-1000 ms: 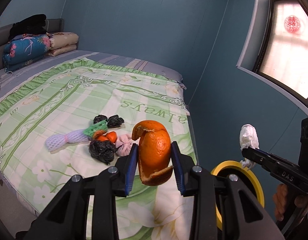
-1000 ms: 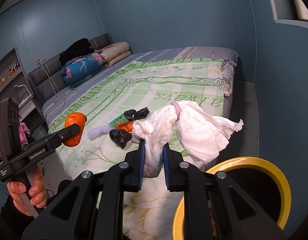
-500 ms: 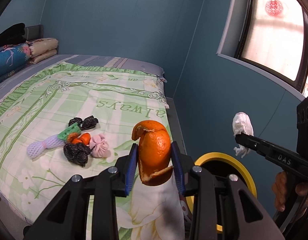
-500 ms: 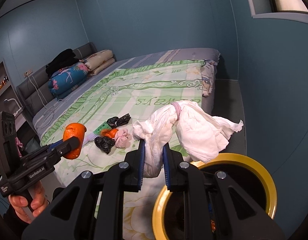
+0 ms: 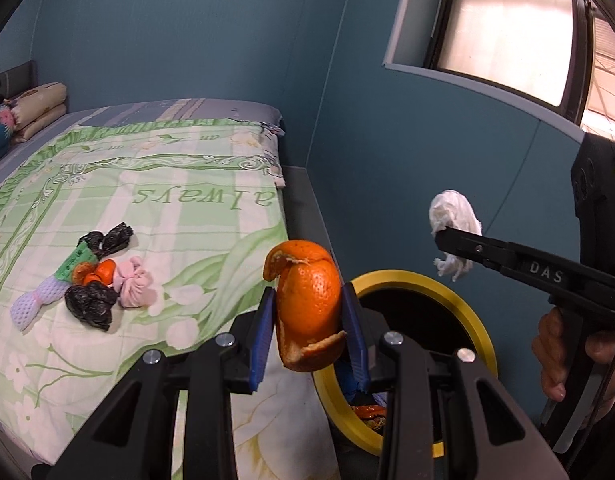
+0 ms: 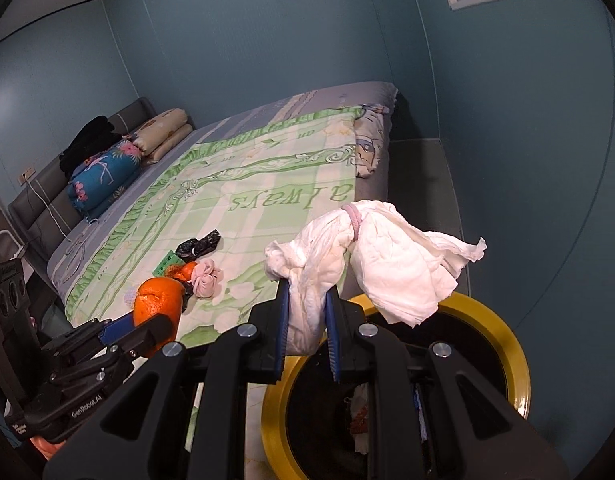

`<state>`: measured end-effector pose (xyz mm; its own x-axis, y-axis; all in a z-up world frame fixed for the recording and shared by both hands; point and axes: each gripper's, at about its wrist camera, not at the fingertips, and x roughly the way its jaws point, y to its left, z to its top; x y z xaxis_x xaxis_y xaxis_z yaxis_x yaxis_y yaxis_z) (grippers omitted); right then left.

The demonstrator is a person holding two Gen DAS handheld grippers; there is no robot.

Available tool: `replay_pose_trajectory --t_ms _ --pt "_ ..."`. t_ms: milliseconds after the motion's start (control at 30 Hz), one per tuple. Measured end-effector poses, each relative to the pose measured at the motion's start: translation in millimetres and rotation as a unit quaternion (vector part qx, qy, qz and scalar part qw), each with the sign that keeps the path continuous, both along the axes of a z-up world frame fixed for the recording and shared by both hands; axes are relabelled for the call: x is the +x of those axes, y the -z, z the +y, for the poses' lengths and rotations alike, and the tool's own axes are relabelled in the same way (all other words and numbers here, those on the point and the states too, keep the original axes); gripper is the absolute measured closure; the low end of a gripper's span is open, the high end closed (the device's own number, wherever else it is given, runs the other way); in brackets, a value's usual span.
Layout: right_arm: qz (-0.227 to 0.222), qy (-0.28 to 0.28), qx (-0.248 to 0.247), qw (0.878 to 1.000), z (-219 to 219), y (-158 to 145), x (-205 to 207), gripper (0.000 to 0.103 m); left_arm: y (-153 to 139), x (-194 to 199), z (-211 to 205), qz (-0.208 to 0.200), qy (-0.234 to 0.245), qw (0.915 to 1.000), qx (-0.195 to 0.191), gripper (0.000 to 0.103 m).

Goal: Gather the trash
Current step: 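Carry orange peel and white tissues to the yellow bin and open both tools inside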

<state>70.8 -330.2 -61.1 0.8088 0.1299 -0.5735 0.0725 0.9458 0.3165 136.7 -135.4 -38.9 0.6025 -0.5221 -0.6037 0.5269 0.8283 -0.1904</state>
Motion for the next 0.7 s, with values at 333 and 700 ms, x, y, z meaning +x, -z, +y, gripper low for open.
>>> replay_pose_trajectory --t_ms 333,700 --pt "0.029 0.015 0.036 0.999 -24 26 6 0.087 26 0 -37 0.030 0.038 0.9984 0.030 0.072" --pt "0.050 0.026 0.063 0.996 -46 47 7 0.085 48 -4 -70 0.057 0.077 0.9941 0.051 0.071"
